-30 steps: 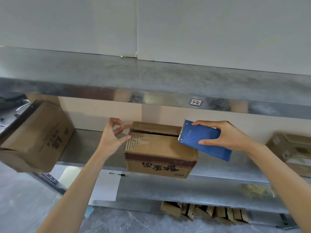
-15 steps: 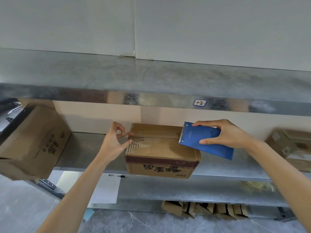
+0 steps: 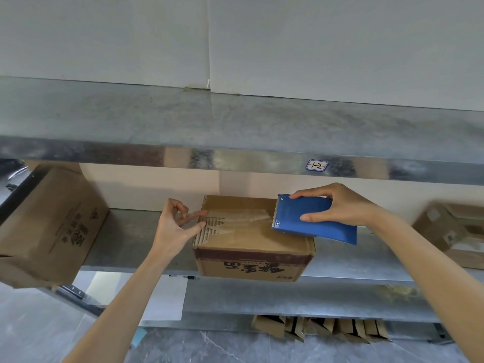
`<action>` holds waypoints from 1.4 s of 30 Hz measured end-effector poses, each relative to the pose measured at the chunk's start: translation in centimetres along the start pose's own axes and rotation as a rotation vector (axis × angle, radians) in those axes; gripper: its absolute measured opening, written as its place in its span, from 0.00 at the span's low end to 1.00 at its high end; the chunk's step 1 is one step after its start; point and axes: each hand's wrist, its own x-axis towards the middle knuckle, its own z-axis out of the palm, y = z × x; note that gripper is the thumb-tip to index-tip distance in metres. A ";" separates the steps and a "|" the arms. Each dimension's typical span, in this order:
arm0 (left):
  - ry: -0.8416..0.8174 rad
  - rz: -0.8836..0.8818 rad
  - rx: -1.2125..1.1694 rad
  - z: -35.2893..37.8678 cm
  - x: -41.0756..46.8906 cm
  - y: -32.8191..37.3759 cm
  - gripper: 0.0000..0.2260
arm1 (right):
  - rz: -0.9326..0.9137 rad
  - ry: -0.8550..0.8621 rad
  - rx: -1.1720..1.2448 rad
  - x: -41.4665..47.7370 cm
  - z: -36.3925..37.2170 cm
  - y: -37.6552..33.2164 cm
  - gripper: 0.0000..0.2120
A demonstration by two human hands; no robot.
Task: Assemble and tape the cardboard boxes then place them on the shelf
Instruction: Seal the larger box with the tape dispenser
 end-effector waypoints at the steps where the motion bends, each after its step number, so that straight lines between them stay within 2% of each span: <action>1: 0.003 -0.001 -0.007 0.0 0.0 -0.1 0.23 | 0.001 -0.007 0.002 0.1 -0.1 0.0 0.21; 15: -0.011 -0.038 -0.016 -0.2 0.2 0.6 0.22 | 0.015 -0.135 -0.060 1.4 -0.6 0.0 0.18; 18: 0.046 -0.132 -0.057 -0.5 0.3 1.0 0.16 | 0.018 -0.163 -0.081 1.6 -0.5 -0.1 0.19; 22: 0.136 -0.322 -0.230 -0.7 0.9 1.3 0.06 | 0.021 -0.176 -0.093 1.8 -0.6 -0.2 0.19; 26: 0.184 -0.365 -0.073 -0.5 1.6 1.3 0.05 | 0.019 -0.176 -0.085 1.7 -0.6 -0.3 0.19; 31: 0.160 -0.401 0.079 -0.2 1.5 0.2 0.07 | 0.020 -0.176 -0.074 1.5 -0.5 -0.3 0.19; 36: 0.119 -0.377 0.236 0.0 1.3 -0.6 0.09 | 0.018 -0.168 -0.063 1.4 -0.5 -0.4 0.19; 42: 0.087 -0.295 0.335 1.4 0.7 -1.5 0.04 | 0.018 -0.142 -0.073 1.3 -0.3 -0.5 0.19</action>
